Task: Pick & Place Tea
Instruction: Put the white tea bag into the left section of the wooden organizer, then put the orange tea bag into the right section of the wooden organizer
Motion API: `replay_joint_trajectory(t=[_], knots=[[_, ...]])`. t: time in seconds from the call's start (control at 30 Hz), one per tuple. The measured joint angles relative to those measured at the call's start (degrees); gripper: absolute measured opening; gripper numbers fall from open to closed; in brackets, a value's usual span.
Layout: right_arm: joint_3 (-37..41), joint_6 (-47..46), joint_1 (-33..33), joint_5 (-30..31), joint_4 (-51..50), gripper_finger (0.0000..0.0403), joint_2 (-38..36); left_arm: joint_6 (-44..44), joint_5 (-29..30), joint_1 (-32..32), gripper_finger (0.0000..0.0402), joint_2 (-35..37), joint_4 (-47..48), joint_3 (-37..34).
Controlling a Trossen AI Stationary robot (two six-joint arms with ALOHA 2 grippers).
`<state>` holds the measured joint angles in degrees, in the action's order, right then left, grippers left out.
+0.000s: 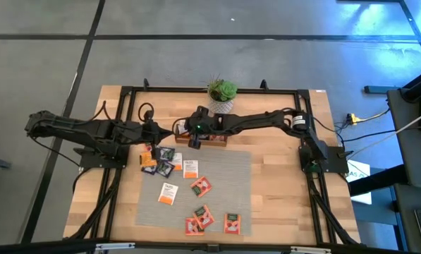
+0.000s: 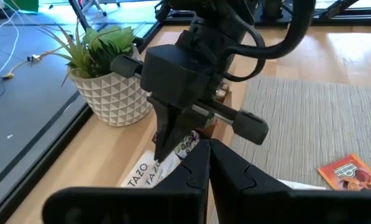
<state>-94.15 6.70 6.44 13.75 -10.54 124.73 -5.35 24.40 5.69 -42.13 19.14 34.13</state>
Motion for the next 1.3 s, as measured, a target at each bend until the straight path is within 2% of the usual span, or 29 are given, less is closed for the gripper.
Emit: replay_joint_trajectory(t=[0.47, 0.57, 0.67, 0.77, 0.87, 0.93, 1.07, 1.3], knots=[[0.00, -0.02, 0.04, 0.27, -1.36, 0.0068, 0.17, -0.97, -0.04, 0.00, 0.0006, 0.00, 0.02, 0.00], [0.04, -0.21, 0.02, 4.75, -2.80, 0.0087, -1.06, -0.96, -0.17, 0.00, 0.0006, 0.00, 0.04, 0.00], [0.01, -0.19, -1.21, 6.33, -6.42, 0.0099, -4.76, -0.95, -3.54, 0.03, 0.0005, -0.27, 0.12, 0.00], [-0.06, -2.15, -3.93, 3.73, -13.36, 0.0102, -8.22, -0.95, -7.66, 1.19, 0.0004, -2.01, -0.52, 0.00], [1.04, -6.63, -6.91, -1.60, -18.86, 0.0100, -10.20, -0.72, -9.60, 3.56, 0.0004, -5.40, -2.67, 0.00], [3.24, -9.68, -8.95, -4.73, -18.31, 0.0099, -11.36, 0.63, -10.77, 5.79, 0.0004, -8.38, -4.23, 0.00], [7.89, -16.66, -12.85, -9.77, -15.91, 0.0098, -11.46, 2.57, -11.78, 10.98, 0.0004, -15.92, -9.29, 0.00], [16.34, -29.43, -17.75, -12.57, -5.07, 0.0098, -11.42, 2.58, -11.74, 17.40, 0.0004, -29.25, -18.36, 0.00]])
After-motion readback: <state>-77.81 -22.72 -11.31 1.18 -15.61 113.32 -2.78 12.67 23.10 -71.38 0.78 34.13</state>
